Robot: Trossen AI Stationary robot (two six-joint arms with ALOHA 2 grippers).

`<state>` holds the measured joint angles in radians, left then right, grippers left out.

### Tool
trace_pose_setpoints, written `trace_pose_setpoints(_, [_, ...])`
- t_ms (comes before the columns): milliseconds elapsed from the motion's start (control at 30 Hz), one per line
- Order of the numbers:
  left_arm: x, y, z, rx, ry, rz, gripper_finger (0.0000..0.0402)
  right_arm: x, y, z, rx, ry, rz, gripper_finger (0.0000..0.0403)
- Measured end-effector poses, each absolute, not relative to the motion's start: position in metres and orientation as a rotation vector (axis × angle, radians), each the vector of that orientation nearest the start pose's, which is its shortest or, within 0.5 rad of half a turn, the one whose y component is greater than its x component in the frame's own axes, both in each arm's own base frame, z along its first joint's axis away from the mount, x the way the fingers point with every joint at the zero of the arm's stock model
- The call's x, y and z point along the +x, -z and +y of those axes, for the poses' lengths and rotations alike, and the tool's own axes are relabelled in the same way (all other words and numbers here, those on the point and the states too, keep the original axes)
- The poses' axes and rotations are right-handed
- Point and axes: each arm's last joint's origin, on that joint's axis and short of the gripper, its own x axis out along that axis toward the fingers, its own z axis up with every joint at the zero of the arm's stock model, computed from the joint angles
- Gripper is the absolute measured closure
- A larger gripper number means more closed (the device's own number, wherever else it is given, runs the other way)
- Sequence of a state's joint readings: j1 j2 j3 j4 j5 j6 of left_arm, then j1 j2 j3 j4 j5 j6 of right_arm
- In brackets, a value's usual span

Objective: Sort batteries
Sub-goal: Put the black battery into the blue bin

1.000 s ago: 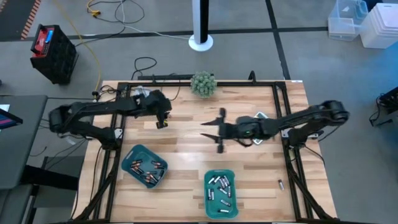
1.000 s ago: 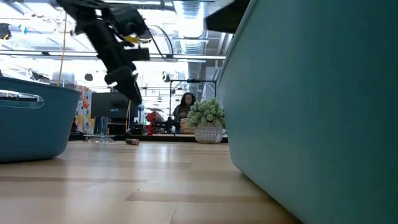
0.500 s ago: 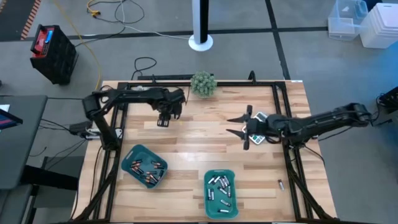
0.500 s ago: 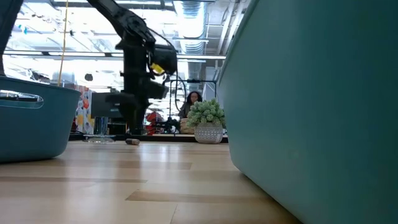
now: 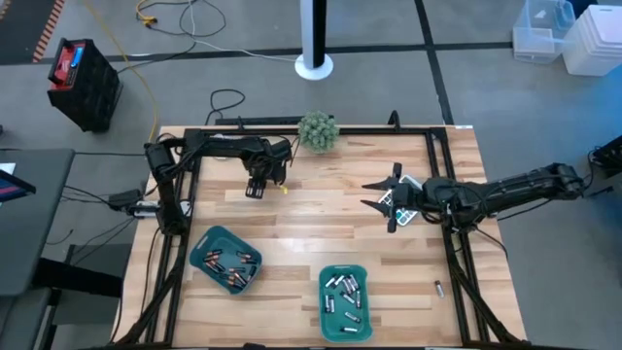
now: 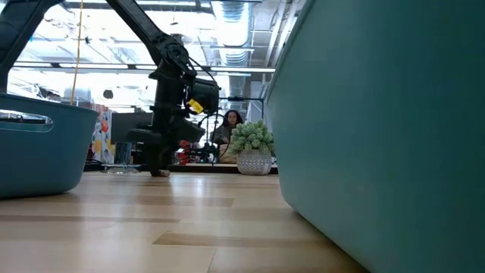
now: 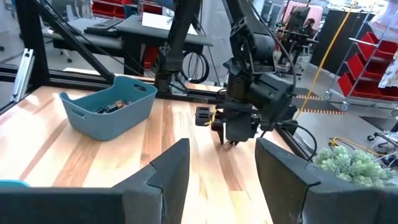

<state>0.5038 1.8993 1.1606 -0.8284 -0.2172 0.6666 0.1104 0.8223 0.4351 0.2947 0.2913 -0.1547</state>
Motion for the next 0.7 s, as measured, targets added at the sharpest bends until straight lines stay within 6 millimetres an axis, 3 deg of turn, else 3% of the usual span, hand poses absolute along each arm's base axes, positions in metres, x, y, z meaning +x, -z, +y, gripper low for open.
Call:
trace_pose_setpoints(300, [0.282,-0.133,0.164,0.264,0.006,1.685,0.0366,0.185,-0.249,0.008,-0.176,0.196,0.126,0.0209])
trace_pose_setpoints(500, [0.282,-0.139,0.165,0.268,-0.021,1.662,0.0367,0.185,-0.248,0.006,-0.172,0.211,0.141,0.0209])
trace_pose_setpoints(700, [0.275,-0.174,0.161,0.29,-0.093,1.561,0.0367,0.185,-0.248,0.006,-0.17,0.212,0.145,0.0209])
